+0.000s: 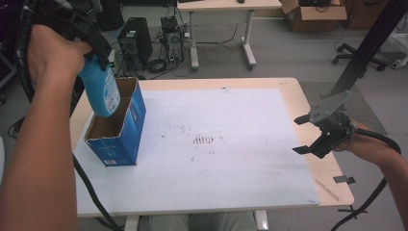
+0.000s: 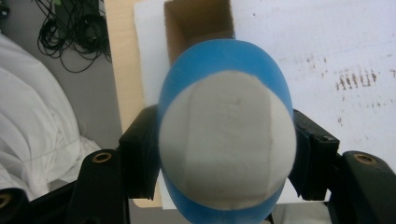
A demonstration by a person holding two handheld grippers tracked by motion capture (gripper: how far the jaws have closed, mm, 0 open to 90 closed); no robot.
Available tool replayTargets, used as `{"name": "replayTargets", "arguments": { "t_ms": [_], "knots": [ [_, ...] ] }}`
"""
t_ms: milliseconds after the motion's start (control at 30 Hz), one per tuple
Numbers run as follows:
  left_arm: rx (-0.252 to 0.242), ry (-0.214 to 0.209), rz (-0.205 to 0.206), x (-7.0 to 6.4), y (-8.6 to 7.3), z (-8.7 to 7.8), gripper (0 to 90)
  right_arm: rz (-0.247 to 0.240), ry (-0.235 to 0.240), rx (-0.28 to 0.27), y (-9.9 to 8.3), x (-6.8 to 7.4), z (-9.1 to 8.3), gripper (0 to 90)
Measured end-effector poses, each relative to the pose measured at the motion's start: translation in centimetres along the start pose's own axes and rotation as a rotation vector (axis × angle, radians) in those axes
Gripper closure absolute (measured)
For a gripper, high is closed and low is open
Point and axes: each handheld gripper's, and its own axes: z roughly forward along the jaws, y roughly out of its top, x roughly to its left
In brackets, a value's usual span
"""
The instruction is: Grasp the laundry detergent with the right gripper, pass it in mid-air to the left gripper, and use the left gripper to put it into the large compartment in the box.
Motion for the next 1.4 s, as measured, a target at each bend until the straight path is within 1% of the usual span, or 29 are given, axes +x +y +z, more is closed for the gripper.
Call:
{"name": "replayTargets", "arguments": {
  "t_ms": [100, 133, 167, 200, 233, 400, 467, 767, 933, 1067, 1200, 1267, 1300, 1367, 1400],
  "knots": [
    [0.001, 0.006, -0.013, 0.4, -0.2, 0.6, 37.9, 0.003, -0.001, 0.003, -0.2, 0.0, 0.0, 8.7],
    [0.002, 0.009, -0.019, 0.6, -0.3, 1.1, 37.9, 0.004, -0.005, 0.002, -0.3, 0.0, -0.1, 8.6],
    [0.002, 0.009, -0.019, 0.6, -0.3, 1.1, 37.9, 0.004, -0.005, 0.002, -0.3, 0.0, -0.1, 8.6],
    [0.004, 0.004, -0.022, 0.7, -0.4, 1.6, 37.9, 0.008, -0.007, 0.001, -0.3, 0.0, -0.2, 8.6],
    [0.004, 0.004, -0.022, 0.7, -0.4, 1.6, 37.9, 0.008, -0.007, 0.001, -0.3, 0.0, -0.2, 8.6],
    [0.015, -0.006, -0.033, 0.9, -0.5, 3.2, 37.9, 0.012, -0.008, 0.001, -0.5, 0.0, -0.2, 8.6],
    [0.019, -0.006, -0.025, 0.9, -0.6, 4.0, 37.9, 0.014, -0.009, 0.001, -0.6, 0.0, -0.2, 8.7],
    [0.022, -0.034, -0.027, 1.3, -1.2, 7.0, 37.9, 0.03, -0.014, -0.011, -1.0, 0.0, -0.5, 8.9],
    [0.025, -0.032, -0.012, 1.1, -1.5, 8.8, 37.9, 0.034, -0.012, -0.002, -1.1, 0.1, -0.4, 8.9],
    [0.024, -0.039, -0.018, 1.1, -1.9, 10.3, 37.9, 0.037, -0.01, 0.006, -1.2, 0.1, -0.2, 8.9],
    [0.026, -0.044, -0.014, 1.1, -2.1, 11.6, 37.9, 0.042, -0.008, 0.009, -1.4, 0.2, -0.2, 8.8],
    [0.028, -0.049, -0.014, 1.3, -2.5, 12.7, 37.9, 0.047, -0.01, 0.006, -1.5, 0.1, -0.2, 8.9],
    [0.028, -0.049, -0.014, 1.3, -2.5, 12.7, 37.9, 0.047, -0.01, 0.006, -1.5, 0.1, -0.2, 8.9],
    [0.028, -0.05, -0.016, 1.3, -2.7, 13.4, 37.9, 0.051, -0.009, 0.004, -1.5, 0.1, -0.2, 8.9],
    [0.022, -0.044, -0.013, 1.3, -2.9, 14.0, 37.9, 0.051, -0.007, 0.006, -1.6, 0.1, -0.2, 8.9]
  ]
}}
